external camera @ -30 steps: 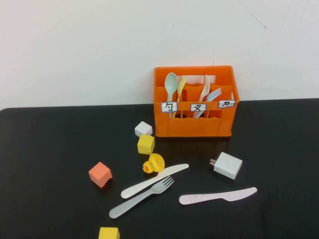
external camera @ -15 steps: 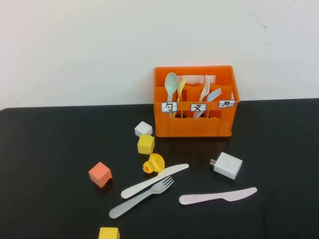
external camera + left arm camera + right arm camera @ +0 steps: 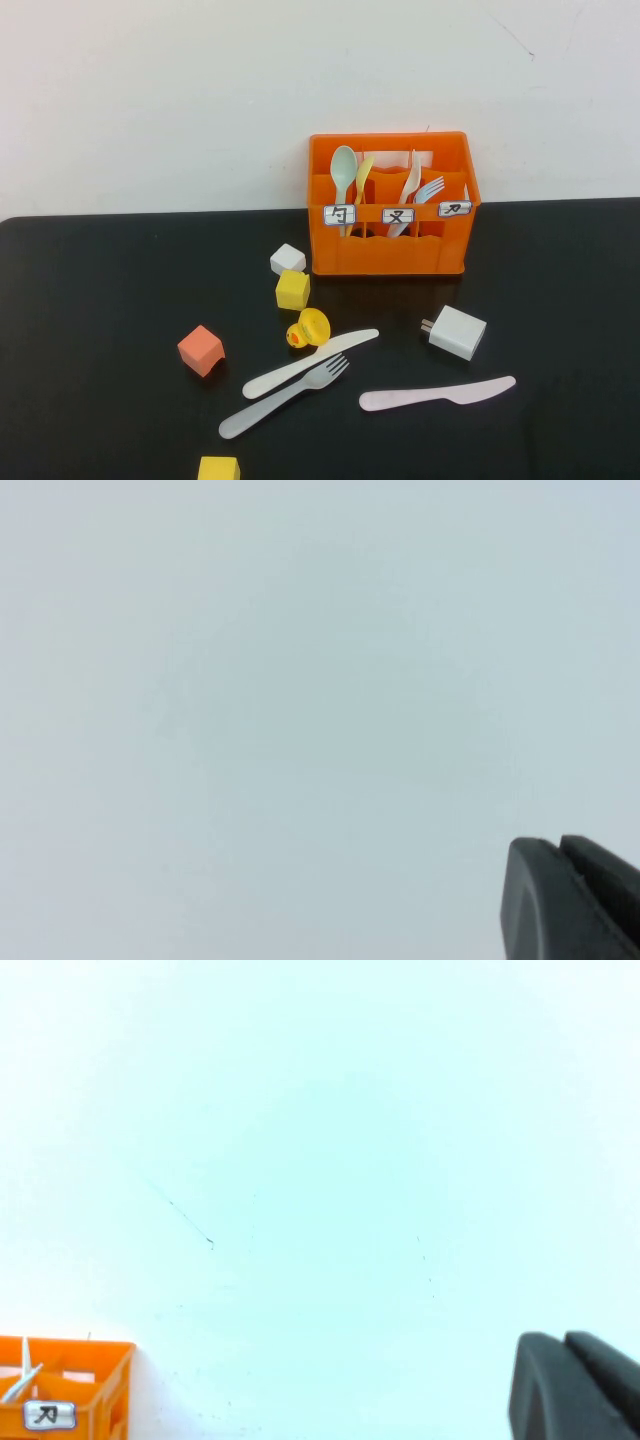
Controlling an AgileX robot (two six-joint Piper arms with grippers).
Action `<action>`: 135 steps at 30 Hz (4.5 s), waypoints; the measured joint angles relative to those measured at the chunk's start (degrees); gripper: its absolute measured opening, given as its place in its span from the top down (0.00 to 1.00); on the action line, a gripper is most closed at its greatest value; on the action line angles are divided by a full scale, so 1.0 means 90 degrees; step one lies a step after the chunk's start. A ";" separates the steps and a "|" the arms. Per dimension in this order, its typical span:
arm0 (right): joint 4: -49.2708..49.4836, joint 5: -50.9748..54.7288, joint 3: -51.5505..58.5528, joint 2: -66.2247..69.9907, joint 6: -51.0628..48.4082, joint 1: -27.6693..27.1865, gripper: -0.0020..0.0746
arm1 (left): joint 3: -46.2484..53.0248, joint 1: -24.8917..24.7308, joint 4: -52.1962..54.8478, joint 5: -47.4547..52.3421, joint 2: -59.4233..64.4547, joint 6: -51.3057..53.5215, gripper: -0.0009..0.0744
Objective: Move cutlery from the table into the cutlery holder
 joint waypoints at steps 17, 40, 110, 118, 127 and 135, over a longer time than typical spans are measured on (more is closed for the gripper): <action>-0.1978 0.1179 -0.0940 0.0000 0.2612 0.0000 0.98 | -0.1575 0.0000 0.0938 0.3000 0.0032 -0.2370 0.99; 0.2853 0.4323 -0.2480 0.3528 -0.3057 0.0526 0.98 | -0.2713 0.0000 0.0501 0.5531 0.3190 -0.2689 0.99; 0.4298 0.3663 -0.8017 1.3587 -0.6051 0.4033 0.98 | -0.3676 0.0000 -0.5970 0.8501 0.7026 0.4192 0.99; 0.4226 0.3604 -0.8017 1.3619 -0.6051 0.4033 0.98 | -0.3676 0.0000 -0.6116 0.8501 0.7026 0.4192 0.99; 0.4114 0.4000 -0.8071 1.3768 -0.6025 0.4033 0.98 | -0.3676 0.0000 -0.6200 0.8529 0.7036 0.4192 0.99; 0.3077 0.5107 -0.8083 1.3660 -0.5076 0.4033 0.98 | -0.3676 0.0000 -0.6200 0.8581 0.7036 0.4224 0.99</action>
